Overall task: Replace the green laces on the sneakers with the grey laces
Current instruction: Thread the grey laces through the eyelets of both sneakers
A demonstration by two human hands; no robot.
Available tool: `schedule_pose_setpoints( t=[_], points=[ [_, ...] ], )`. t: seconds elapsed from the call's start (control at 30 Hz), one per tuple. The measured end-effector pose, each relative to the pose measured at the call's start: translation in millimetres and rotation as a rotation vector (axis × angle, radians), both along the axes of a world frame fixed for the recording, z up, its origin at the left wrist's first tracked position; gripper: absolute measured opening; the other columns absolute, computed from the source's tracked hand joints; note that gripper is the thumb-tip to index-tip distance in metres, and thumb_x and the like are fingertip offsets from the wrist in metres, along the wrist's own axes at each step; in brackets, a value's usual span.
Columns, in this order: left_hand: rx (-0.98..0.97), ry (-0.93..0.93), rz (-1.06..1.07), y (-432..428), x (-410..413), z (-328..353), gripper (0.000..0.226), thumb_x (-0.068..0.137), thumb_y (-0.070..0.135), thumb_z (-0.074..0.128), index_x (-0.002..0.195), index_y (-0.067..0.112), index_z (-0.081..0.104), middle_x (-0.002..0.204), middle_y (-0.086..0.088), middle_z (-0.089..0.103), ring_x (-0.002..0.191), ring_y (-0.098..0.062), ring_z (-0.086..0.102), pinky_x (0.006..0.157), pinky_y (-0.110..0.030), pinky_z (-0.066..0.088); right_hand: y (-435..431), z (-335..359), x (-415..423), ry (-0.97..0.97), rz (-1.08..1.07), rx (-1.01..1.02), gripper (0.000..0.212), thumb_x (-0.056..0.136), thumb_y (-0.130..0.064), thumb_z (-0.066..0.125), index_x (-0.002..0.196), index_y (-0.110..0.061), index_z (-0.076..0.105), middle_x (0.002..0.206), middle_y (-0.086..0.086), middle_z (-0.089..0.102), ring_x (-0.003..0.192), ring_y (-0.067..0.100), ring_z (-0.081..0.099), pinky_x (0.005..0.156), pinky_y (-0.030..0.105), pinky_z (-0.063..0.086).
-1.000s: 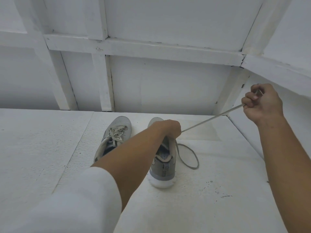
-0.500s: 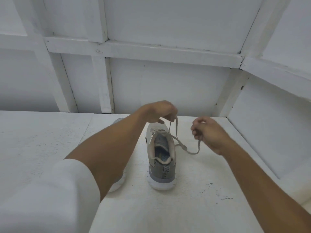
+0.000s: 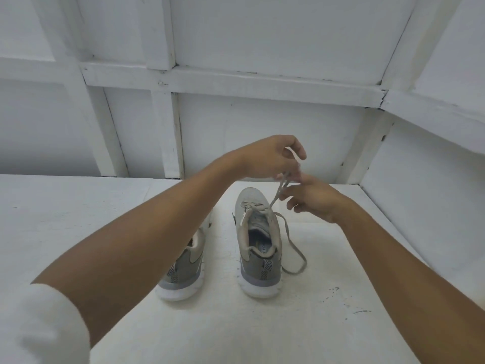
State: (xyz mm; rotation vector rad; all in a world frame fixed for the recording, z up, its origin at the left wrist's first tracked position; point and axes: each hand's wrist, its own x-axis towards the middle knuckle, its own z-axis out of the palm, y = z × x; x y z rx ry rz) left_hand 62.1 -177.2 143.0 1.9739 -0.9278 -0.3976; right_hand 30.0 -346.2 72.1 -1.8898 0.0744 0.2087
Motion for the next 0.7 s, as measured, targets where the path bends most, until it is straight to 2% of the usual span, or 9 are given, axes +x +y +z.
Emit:
schedule_pose_setpoints(
  t=[0.07, 0.13, 0.23, 0.3, 0.4, 0.47, 0.57, 0.63, 0.7],
  points=[
    [0.011, -0.04, 0.002, 2, -6, -1, 0.019, 0.09, 0.005, 0.052, 0.108, 0.01, 0.054, 0.086, -0.005, 0.073, 0.079, -0.03, 0.064, 0.072, -0.031, 0.048, 1, 0, 7, 0.034, 0.07, -0.042, 0.02, 0.095, -0.006, 0.051, 0.104, -0.013, 0.067, 0.087, 0.005, 0.068, 0.067, 0.016, 0.06, 0.061, 0.025, 0.043],
    [0.03, -0.082, 0.004, 4, -12, -4, 0.018, 0.09, 0.004, 0.052, 0.106, 0.01, 0.054, 0.083, -0.005, 0.072, 0.074, -0.022, 0.062, 0.072, -0.031, 0.048, 2, 1, 14, 0.057, 0.033, 0.011, 0.017, 0.094, -0.004, 0.05, 0.096, -0.009, 0.067, 0.088, 0.006, 0.068, 0.068, 0.015, 0.062, 0.063, 0.025, 0.044],
    [0.055, -0.101, -0.013, 7, -25, -17, 0.015, 0.089, 0.005, 0.055, 0.103, 0.011, 0.055, 0.078, 0.004, 0.071, 0.077, -0.017, 0.065, 0.081, -0.036, 0.052, 0, 5, 24, 0.081, -0.1, 0.099, 0.019, 0.088, 0.003, 0.046, 0.091, -0.002, 0.065, 0.069, 0.007, 0.066, 0.056, 0.015, 0.063, 0.053, 0.023, 0.047],
    [0.056, -0.104, -0.013, 8, -35, -27, 0.013, 0.089, 0.006, 0.056, 0.098, 0.015, 0.054, 0.084, 0.004, 0.073, 0.081, -0.015, 0.066, 0.084, -0.04, 0.054, -2, 7, 32, 0.084, -0.162, 0.17, 0.018, 0.093, -0.004, 0.045, 0.091, 0.003, 0.062, 0.066, 0.011, 0.065, 0.055, 0.021, 0.064, 0.048, 0.027, 0.05],
    [0.058, -0.113, -0.014, 6, -51, -41, 0.011, 0.09, 0.008, 0.055, 0.098, 0.014, 0.053, 0.091, 0.007, 0.074, 0.087, -0.008, 0.065, 0.086, -0.036, 0.052, -3, 12, 44, 0.059, -0.305, 0.332, 0.014, 0.098, -0.012, 0.05, 0.088, -0.005, 0.057, 0.076, 0.009, 0.057, 0.058, 0.016, 0.058, 0.049, 0.023, 0.05],
    [0.09, -0.112, 0.0, 6, -55, -49, 0.012, 0.092, 0.011, 0.054, 0.103, 0.015, 0.055, 0.099, 0.009, 0.074, 0.095, -0.008, 0.065, 0.089, -0.033, 0.051, -3, 20, 46, 0.017, -0.368, 0.321, 0.01, 0.099, -0.011, 0.049, 0.091, -0.009, 0.055, 0.077, 0.005, 0.057, 0.049, 0.008, 0.048, 0.038, 0.016, 0.038],
    [0.147, -0.154, 0.216, 16, -46, -63, 0.024, 0.093, 0.017, 0.052, 0.116, 0.019, 0.059, 0.115, 0.006, 0.069, 0.104, -0.013, 0.063, 0.092, -0.03, 0.049, -4, 30, 45, -0.041, -0.352, 0.228, 0.009, 0.099, -0.013, 0.051, 0.104, -0.013, 0.059, 0.081, 0.002, 0.061, 0.042, 0.005, 0.037, 0.033, 0.015, 0.024],
    [0.118, -0.144, 0.502, 27, -38, -76, 0.025, 0.094, 0.02, 0.049, 0.116, 0.018, 0.061, 0.115, 0.001, 0.067, 0.101, -0.018, 0.062, 0.088, -0.03, 0.05, -3, 33, 41, -0.069, -0.304, 0.189, 0.016, 0.099, -0.013, 0.052, 0.112, -0.014, 0.061, 0.087, 0.001, 0.066, 0.048, 0.006, 0.041, 0.037, 0.016, 0.028],
    [0.145, -0.114, 0.69, 33, -33, -98, 0.023, 0.096, 0.024, 0.047, 0.112, 0.016, 0.061, 0.111, -0.002, 0.065, 0.102, -0.021, 0.06, 0.086, -0.034, 0.049, 0, 31, 36, -0.079, -0.224, 0.127, 0.016, 0.098, -0.01, 0.053, 0.11, -0.013, 0.063, 0.091, 0.001, 0.069, 0.055, 0.008, 0.047, 0.043, 0.017, 0.034]
  ],
)
